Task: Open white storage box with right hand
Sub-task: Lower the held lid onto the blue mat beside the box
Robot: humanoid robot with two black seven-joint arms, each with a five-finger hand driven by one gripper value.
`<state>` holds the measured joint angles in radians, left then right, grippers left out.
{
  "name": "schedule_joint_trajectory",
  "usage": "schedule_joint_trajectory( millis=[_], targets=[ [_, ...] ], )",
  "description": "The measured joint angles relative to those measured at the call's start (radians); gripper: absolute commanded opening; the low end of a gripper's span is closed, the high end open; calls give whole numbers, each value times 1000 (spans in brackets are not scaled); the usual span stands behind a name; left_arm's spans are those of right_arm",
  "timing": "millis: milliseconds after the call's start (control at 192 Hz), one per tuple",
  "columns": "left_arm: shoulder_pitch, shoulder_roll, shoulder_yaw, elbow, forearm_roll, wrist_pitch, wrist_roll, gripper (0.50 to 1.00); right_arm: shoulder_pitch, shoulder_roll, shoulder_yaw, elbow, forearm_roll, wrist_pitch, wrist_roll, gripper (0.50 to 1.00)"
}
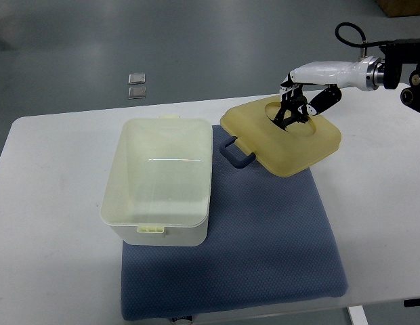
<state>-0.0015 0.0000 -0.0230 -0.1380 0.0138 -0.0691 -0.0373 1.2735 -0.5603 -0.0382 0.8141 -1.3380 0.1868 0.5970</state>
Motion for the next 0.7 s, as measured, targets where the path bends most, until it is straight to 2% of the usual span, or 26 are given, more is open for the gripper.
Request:
schedule_joint_trajectory(
  millis=[698],
  targets=[
    [0, 0, -1, 0, 0, 0, 0, 1000, -50, 102, -11, 14, -15, -14, 14, 500]
  ],
)
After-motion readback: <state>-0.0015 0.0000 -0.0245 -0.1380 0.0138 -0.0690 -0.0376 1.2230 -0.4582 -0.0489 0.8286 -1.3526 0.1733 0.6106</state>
